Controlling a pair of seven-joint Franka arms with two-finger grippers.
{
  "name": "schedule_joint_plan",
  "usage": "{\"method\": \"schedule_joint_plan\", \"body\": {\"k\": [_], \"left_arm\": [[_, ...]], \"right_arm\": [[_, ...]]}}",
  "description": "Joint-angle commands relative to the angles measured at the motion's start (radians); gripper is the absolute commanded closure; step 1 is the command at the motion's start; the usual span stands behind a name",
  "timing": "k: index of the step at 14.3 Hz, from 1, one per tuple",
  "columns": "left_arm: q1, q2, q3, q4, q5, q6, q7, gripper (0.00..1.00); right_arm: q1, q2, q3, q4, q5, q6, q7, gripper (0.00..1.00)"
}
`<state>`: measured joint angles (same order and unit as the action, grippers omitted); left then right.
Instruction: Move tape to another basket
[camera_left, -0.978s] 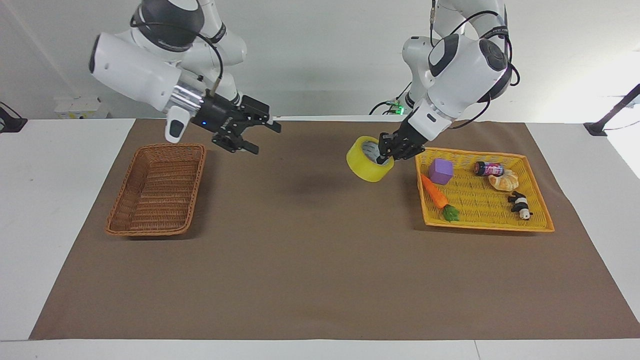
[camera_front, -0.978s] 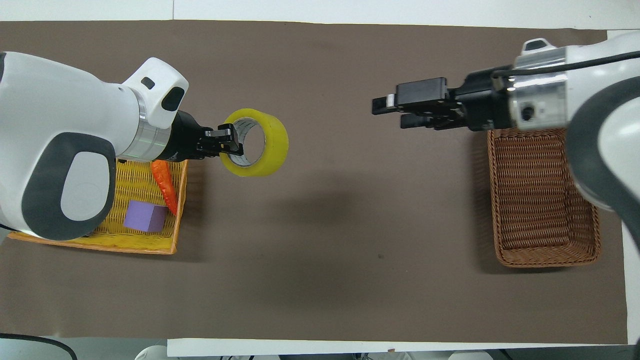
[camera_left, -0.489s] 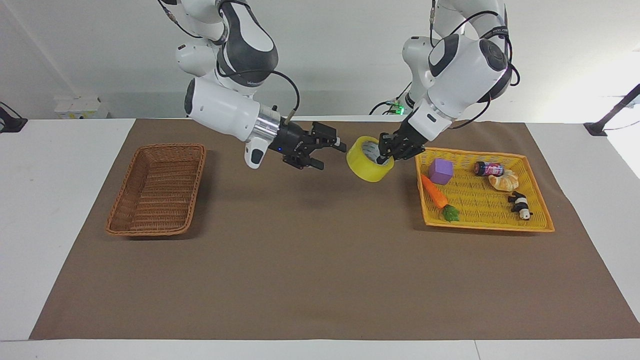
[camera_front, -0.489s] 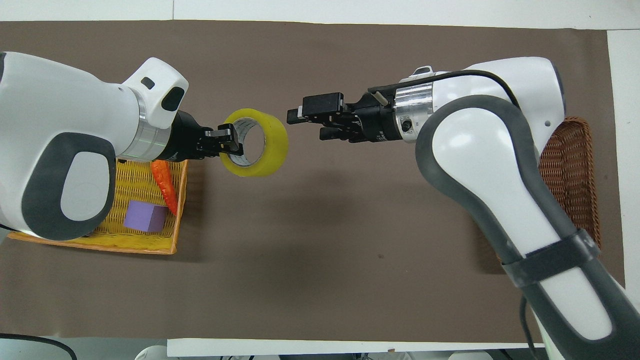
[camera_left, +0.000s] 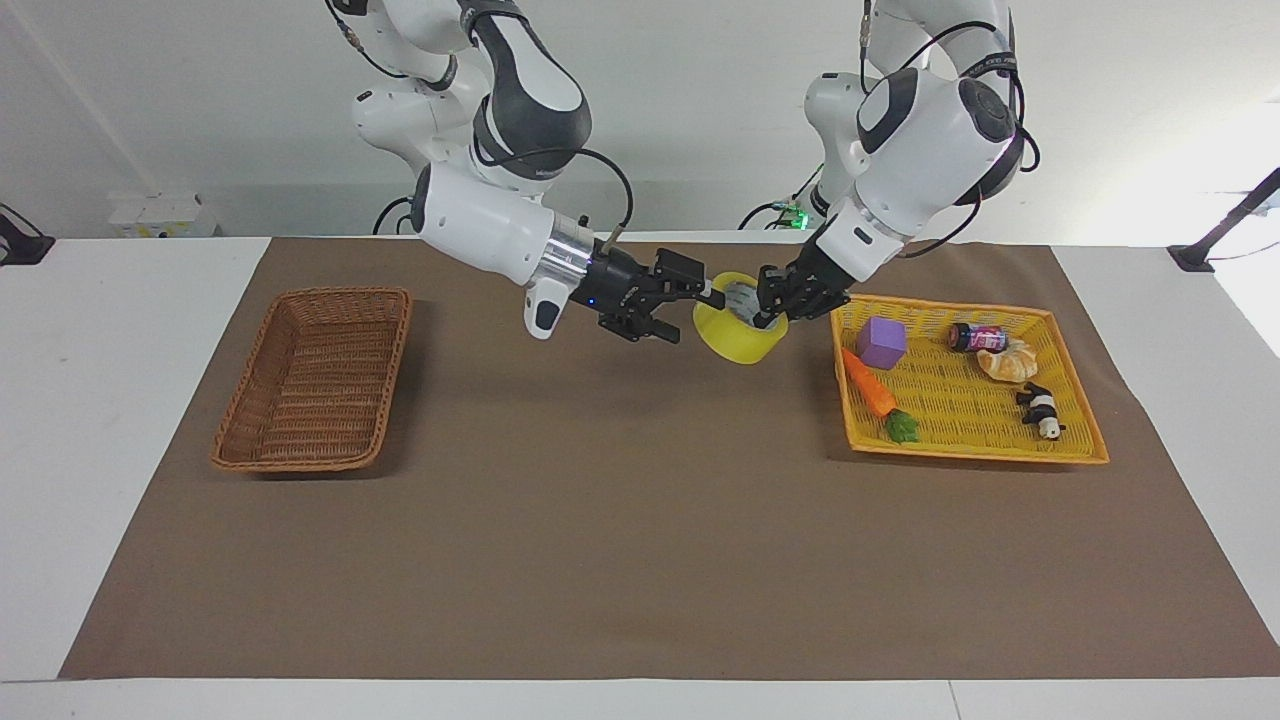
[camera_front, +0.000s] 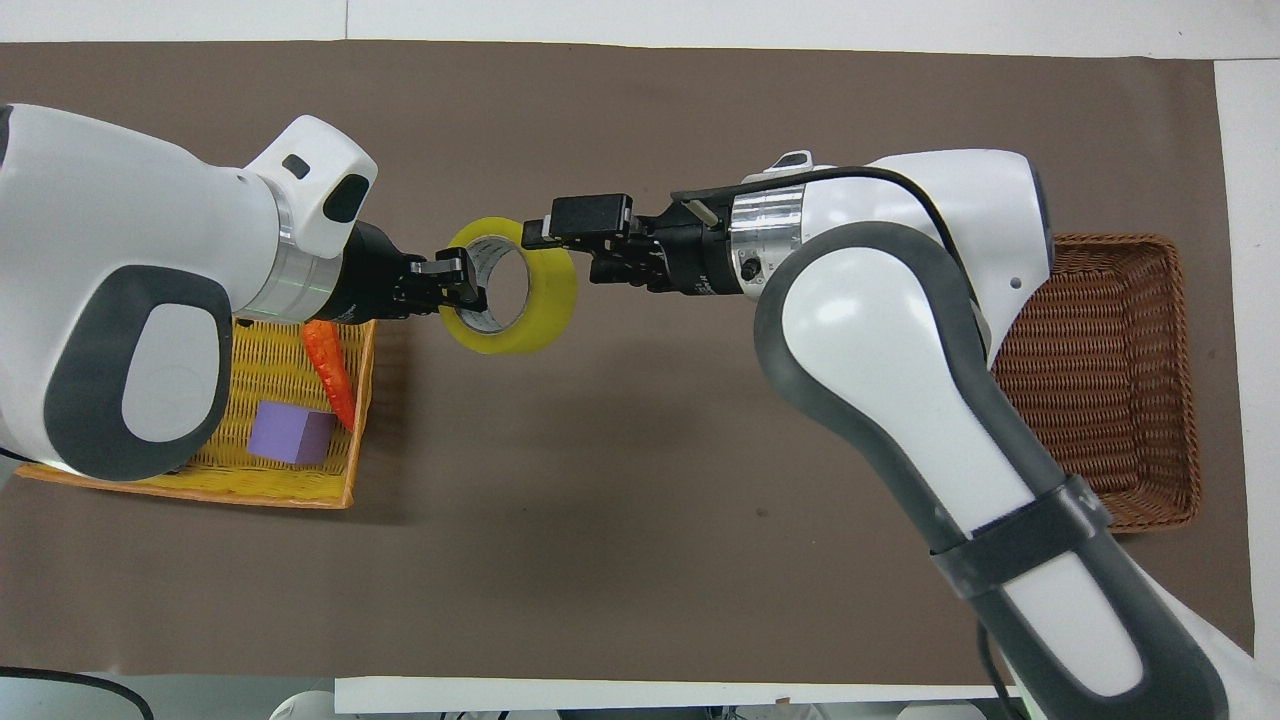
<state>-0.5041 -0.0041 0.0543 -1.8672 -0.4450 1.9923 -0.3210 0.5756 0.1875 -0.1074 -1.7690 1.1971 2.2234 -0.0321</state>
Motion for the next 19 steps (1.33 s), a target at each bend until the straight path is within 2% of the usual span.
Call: {"method": "schedule_joint_plan", "body": {"k": [1,3,5,8,9,10,11,14,15,17,19], "left_arm": [[0.004,-0.025,0.002,-0.021,-0.018,0.002,-0.001,0.98],[0.004,-0.025,0.002,-0.021,-0.018,0.0,-0.001,0.98],[0.004,-0.025,0.002,-0.021,-0.017,0.0,-0.001,0.98],[0.004,-0.033,0.002,-0.03,-0.017,0.003,0.0,0.98],[0.004,-0.033,0.002,-0.032,-0.017,0.002,0.0,0.98],[0.004,-0.033,0.002,-0.032,-0.017,0.002,0.0,0.98],[0.004,-0.033,0.002,-0.032,-0.017,0.002,0.0,0.98],[0.004,-0.033,0.002,-0.032,-0.017,0.002,-0.001,0.98],[0.004,-0.033,0.002,-0.027,-0.017,-0.006,0.002,0.88],[0.004,-0.027,0.004,-0.014,0.04,-0.01,0.005,0.01],[0.012,-0.053,0.009,0.011,0.126,-0.076,0.002,0.0]], "right_arm": [[0.02,-0.002,-0.005,-0.007,0.019,0.016,0.0,0.0],[0.02,-0.003,-0.006,-0.009,0.016,0.009,-0.005,0.0],[0.02,-0.003,-0.005,-0.012,0.01,0.009,-0.012,0.12],[0.021,-0.013,-0.005,-0.038,0.009,0.005,-0.025,0.55],[0.021,-0.016,-0.005,-0.044,0.009,0.004,-0.032,0.77],[0.021,-0.017,-0.005,-0.046,0.009,0.004,-0.034,0.93],[0.021,-0.017,-0.005,-0.046,0.009,0.004,-0.035,1.0],[0.018,-0.016,-0.005,-0.044,0.009,-0.001,-0.051,1.0],[0.018,-0.016,-0.005,-0.046,0.009,-0.001,-0.051,1.0],[0.018,-0.017,-0.005,-0.044,0.009,-0.002,-0.051,1.0],[0.018,-0.017,-0.005,-0.044,0.009,-0.004,-0.051,1.0]]}}
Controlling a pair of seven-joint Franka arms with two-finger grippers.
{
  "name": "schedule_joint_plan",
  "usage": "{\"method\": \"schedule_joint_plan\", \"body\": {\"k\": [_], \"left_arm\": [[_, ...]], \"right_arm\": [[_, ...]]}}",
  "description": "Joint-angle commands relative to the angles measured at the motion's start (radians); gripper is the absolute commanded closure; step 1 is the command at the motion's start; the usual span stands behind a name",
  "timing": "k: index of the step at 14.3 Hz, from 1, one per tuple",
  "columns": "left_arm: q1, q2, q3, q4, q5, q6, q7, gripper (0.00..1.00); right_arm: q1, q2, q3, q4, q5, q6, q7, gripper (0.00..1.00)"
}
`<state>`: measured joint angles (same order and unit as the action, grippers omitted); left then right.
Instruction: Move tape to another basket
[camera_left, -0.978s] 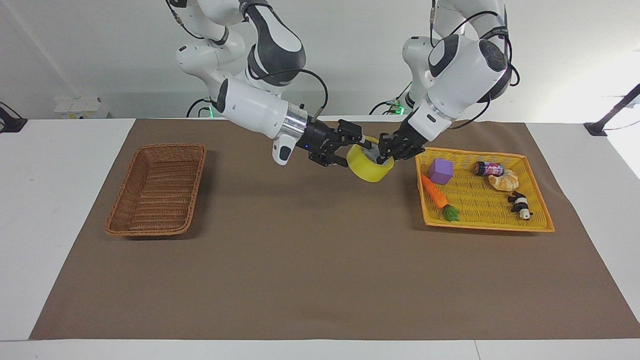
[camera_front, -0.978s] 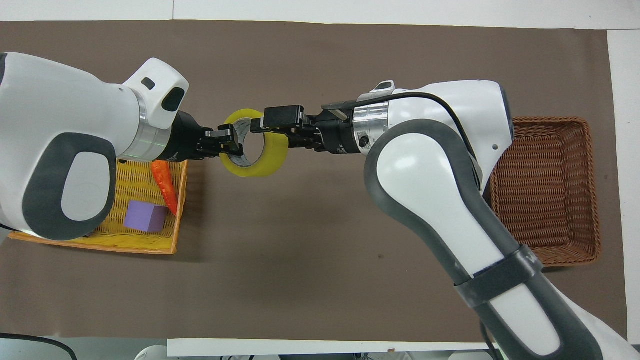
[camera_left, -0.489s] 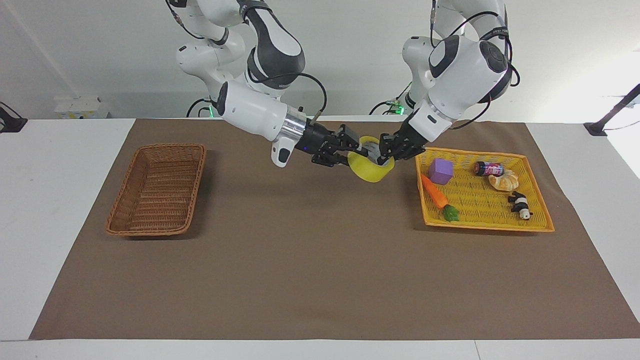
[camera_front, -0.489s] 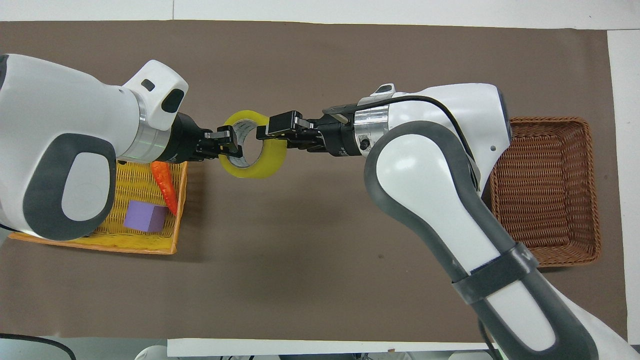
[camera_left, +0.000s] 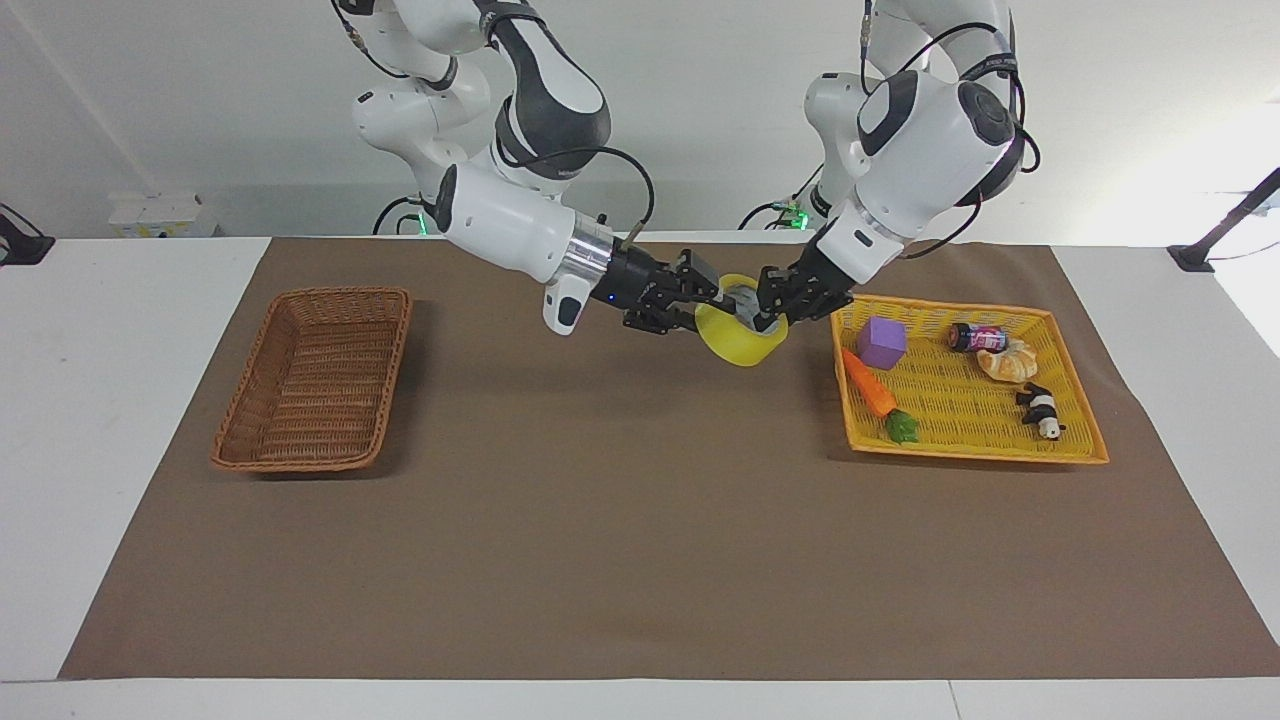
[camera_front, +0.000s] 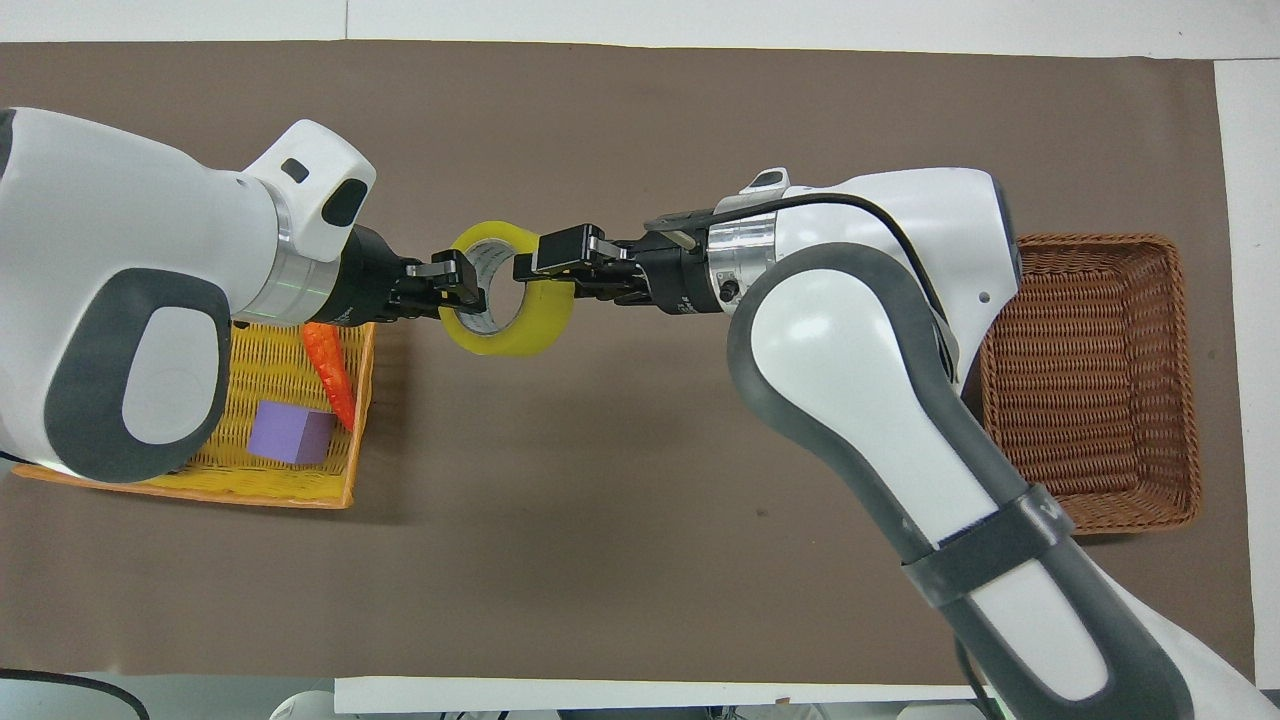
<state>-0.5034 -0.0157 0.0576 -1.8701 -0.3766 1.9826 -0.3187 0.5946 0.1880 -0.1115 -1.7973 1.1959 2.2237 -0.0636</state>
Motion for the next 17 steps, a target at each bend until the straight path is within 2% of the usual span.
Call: {"method": "schedule_joint_plan", "body": {"k": [1,3,4,7,9,11,14,17], "left_arm": [[0.044,-0.05,0.005,0.046,0.062,-0.133,0.006,0.0],[0.159,-0.049,0.004,0.13,0.068,-0.276,0.01,0.0],[0.202,-0.049,0.004,0.14,0.088,-0.315,0.007,0.0],[0.284,-0.05,0.004,0.132,0.345,-0.317,0.019,0.0],[0.402,-0.049,0.005,0.131,0.36,-0.31,0.195,0.0],[0.457,-0.052,0.005,0.115,0.36,-0.306,0.386,0.0],[0.456,-0.055,0.002,0.114,0.366,-0.324,0.406,0.0],[0.454,-0.056,-0.005,0.13,0.378,-0.332,0.411,0.0]], "right_arm": [[-0.002,-0.018,-0.001,-0.016,0.01,-0.004,-0.019,1.0],[-0.009,-0.018,-0.002,-0.017,0.007,-0.01,-0.025,1.0],[-0.016,-0.018,-0.005,-0.017,0.004,-0.028,-0.041,1.0],[-0.145,-0.031,-0.007,-0.028,-0.068,-0.158,-0.091,1.0],[-0.279,-0.038,-0.008,-0.033,-0.116,-0.299,-0.154,1.0],[-0.442,-0.042,-0.008,-0.031,-0.2,-0.433,-0.192,1.0],[-0.684,-0.05,-0.008,-0.031,-0.342,-0.597,-0.275,1.0],[-0.863,-0.064,-0.008,-0.054,-0.473,-0.686,-0.425,1.0]]}}
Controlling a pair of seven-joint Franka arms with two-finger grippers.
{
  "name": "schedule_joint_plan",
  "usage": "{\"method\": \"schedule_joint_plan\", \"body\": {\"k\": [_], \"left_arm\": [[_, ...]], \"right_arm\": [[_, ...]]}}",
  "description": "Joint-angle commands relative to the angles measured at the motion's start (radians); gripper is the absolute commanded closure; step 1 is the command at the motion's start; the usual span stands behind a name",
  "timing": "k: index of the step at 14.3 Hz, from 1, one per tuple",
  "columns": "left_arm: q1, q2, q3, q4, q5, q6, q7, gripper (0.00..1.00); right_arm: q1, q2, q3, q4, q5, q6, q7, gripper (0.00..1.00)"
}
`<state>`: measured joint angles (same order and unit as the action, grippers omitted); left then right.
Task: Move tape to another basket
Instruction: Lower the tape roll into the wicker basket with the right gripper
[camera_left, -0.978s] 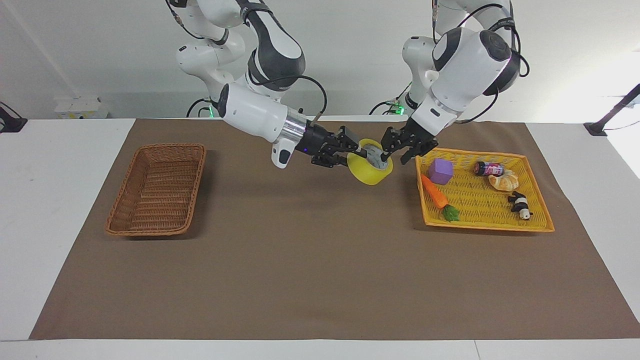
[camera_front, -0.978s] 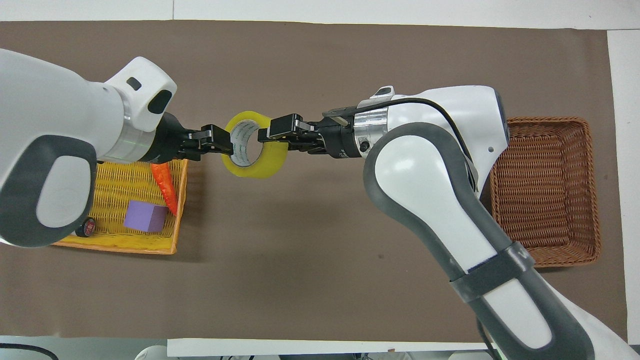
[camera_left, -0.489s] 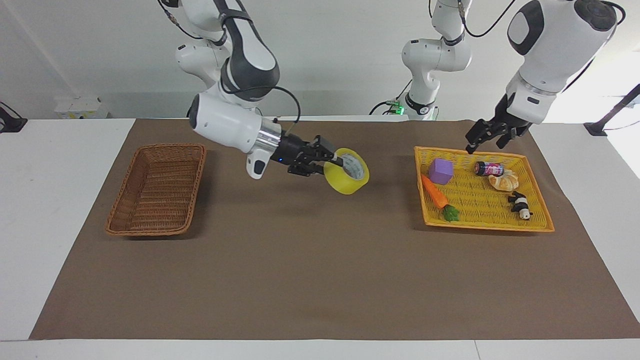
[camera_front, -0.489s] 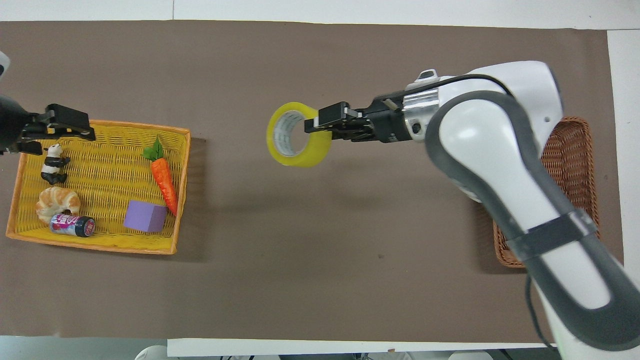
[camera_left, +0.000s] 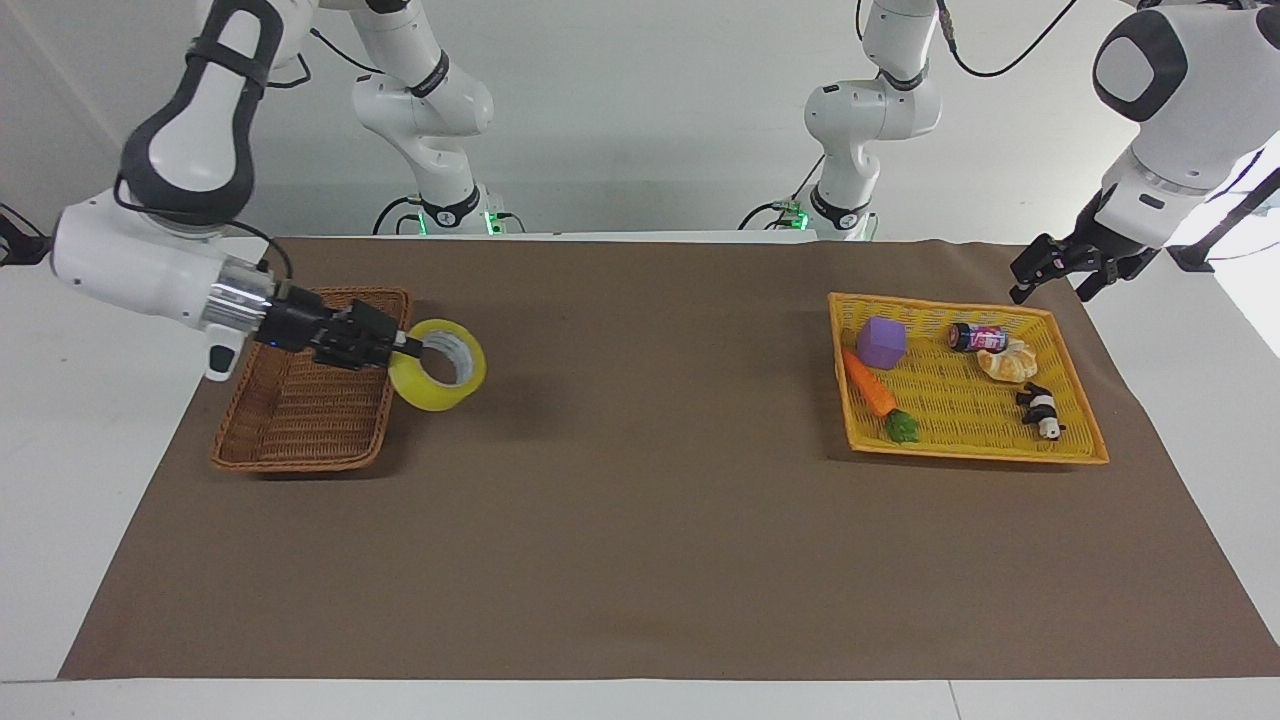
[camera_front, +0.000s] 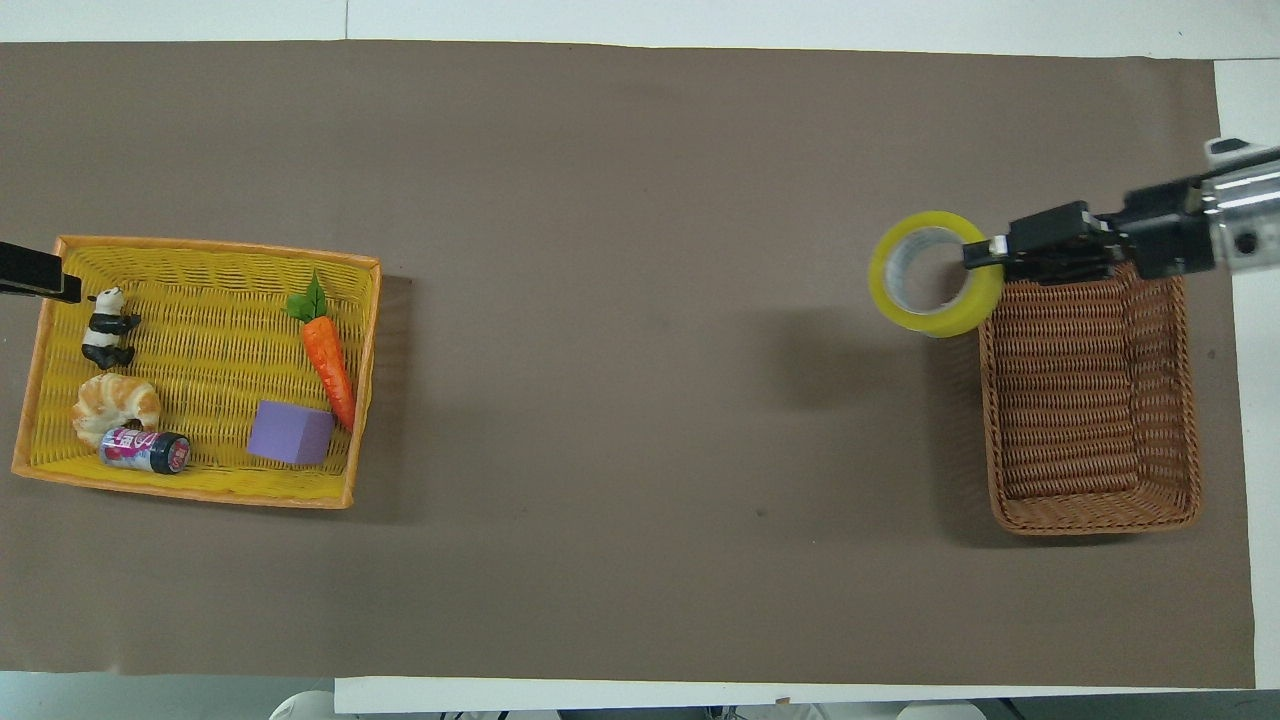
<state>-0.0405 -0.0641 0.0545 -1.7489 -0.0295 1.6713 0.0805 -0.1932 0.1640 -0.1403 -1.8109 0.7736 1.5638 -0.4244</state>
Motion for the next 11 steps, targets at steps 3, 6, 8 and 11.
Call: {"method": "schedule_joint_plan", "body": {"k": [3,6,8,11], "left_arm": [[-0.01,0.033,-0.007,0.115,0.043,-0.114,0.019,0.0],[-0.009,0.085,-0.005,0.229,0.045,-0.212,0.022,0.0],[-0.01,0.092,-0.004,0.238,0.051,-0.226,0.024,0.0],[-0.009,0.089,-0.005,0.223,0.048,-0.207,0.025,0.0]], "right_arm": [[-0.185,-0.076,0.021,-0.132,-0.097,-0.011,-0.187,1.0],[-0.21,-0.083,0.021,-0.208,-0.122,0.039,-0.282,1.0],[-0.221,-0.078,0.021,-0.249,-0.132,0.091,-0.33,1.0],[-0.23,-0.054,0.021,-0.269,-0.146,0.122,-0.376,1.0]]}}
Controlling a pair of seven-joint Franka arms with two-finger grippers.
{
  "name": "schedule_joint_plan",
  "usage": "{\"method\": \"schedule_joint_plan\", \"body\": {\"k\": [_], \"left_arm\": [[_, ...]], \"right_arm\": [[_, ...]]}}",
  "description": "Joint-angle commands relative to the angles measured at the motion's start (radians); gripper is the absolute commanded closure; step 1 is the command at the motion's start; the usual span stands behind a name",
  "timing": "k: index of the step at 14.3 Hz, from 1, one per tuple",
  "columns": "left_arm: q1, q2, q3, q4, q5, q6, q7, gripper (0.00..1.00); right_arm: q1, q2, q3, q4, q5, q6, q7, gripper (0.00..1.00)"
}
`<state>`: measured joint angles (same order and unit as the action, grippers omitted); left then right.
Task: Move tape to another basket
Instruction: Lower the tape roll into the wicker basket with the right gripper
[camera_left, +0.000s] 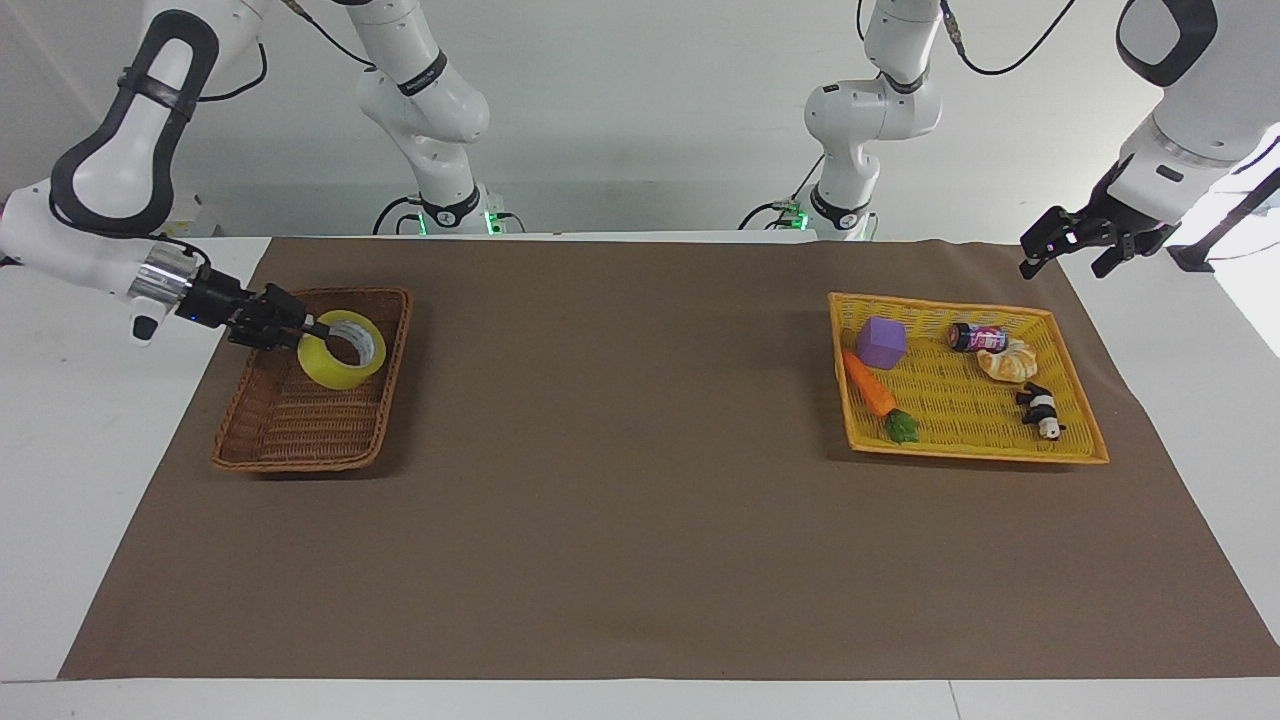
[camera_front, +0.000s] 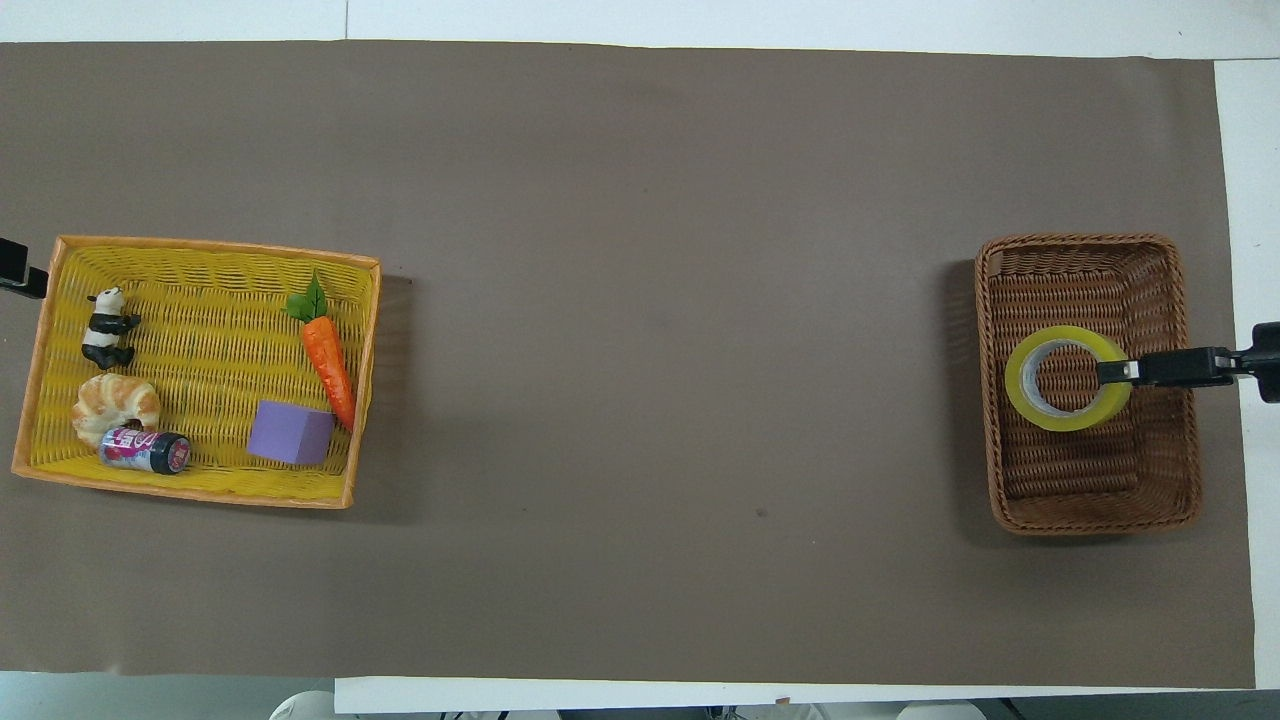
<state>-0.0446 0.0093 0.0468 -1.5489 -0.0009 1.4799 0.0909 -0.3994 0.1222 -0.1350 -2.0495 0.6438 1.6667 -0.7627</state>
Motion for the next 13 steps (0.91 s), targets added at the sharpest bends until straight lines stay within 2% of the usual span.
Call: {"method": "schedule_joint_plan", "body": {"k": [1,5,6,7,8,9,11,13], "left_arm": [[-0.005,0.015,0.002,0.007,0.019,-0.004,0.013,0.0],[-0.005,0.009,0.001,-0.008,0.018,0.005,0.019,0.0],[0.002,0.002,0.002,-0.029,0.016,0.013,0.032,0.0],[0.006,-0.009,0.001,-0.045,0.012,0.013,0.032,0.0],[-0.003,-0.011,0.002,-0.052,0.012,0.013,0.03,0.0],[-0.009,-0.011,0.001,-0.053,0.012,0.013,0.03,0.0],[-0.058,-0.012,0.004,-0.053,0.012,0.005,0.027,0.0],[-0.061,-0.012,0.002,-0.053,0.012,0.008,0.026,0.0]], "right_arm": [[-0.032,0.0,0.015,-0.031,-0.016,0.027,-0.064,1.0],[-0.032,0.004,0.015,-0.035,-0.052,0.054,-0.079,1.0],[-0.03,0.004,0.015,-0.035,-0.055,0.056,-0.078,0.92],[-0.027,0.004,0.015,-0.034,-0.07,0.056,-0.078,0.72],[-0.021,0.004,0.017,-0.032,-0.081,0.057,-0.078,0.28],[-0.019,0.004,0.017,-0.032,-0.082,0.061,-0.076,0.0],[-0.018,0.004,0.017,-0.017,-0.084,0.059,-0.073,0.0],[-0.007,0.002,0.021,0.017,-0.125,0.057,-0.073,0.0]]}}
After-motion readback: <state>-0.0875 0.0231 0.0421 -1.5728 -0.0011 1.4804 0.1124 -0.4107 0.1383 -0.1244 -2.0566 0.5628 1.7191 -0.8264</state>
